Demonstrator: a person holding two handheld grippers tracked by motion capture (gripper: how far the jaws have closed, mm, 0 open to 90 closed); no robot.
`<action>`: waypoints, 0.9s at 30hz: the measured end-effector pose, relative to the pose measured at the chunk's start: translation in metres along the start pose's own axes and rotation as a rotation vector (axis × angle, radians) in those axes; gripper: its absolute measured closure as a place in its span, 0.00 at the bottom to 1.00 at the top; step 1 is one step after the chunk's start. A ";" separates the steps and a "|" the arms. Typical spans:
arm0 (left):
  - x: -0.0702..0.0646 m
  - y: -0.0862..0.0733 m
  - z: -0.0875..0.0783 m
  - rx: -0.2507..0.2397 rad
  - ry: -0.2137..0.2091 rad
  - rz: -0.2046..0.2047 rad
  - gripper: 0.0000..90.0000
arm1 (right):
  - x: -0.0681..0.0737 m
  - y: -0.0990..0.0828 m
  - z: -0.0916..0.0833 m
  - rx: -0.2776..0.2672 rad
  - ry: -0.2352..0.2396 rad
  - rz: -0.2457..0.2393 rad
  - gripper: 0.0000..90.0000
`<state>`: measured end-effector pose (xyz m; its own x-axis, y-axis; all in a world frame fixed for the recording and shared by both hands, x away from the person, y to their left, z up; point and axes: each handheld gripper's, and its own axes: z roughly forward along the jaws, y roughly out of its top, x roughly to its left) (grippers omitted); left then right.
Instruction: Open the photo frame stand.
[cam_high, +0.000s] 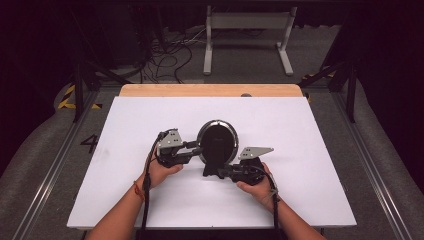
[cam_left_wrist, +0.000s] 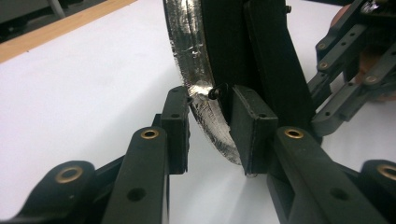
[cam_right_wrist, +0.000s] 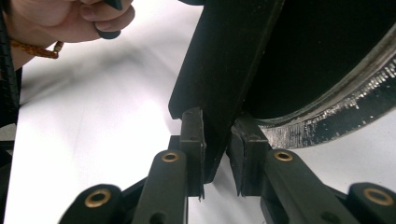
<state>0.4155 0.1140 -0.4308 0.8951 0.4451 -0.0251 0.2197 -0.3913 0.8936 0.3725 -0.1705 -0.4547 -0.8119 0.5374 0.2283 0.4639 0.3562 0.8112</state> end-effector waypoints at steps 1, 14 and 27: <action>0.000 0.000 0.000 -0.001 0.000 -0.001 0.77 | 0.000 0.000 0.000 0.003 0.000 0.002 0.86; 0.007 -0.006 0.021 0.039 -0.045 -0.032 0.52 | -0.004 0.001 0.003 0.021 0.000 -0.017 0.87; 0.012 -0.008 0.023 0.030 -0.095 -0.038 0.62 | -0.004 0.003 0.004 0.017 0.021 -0.059 0.88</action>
<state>0.4335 0.1035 -0.4483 0.9182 0.3826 -0.1024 0.2646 -0.3999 0.8775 0.3783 -0.1689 -0.4553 -0.8453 0.4988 0.1918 0.4208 0.4001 0.8142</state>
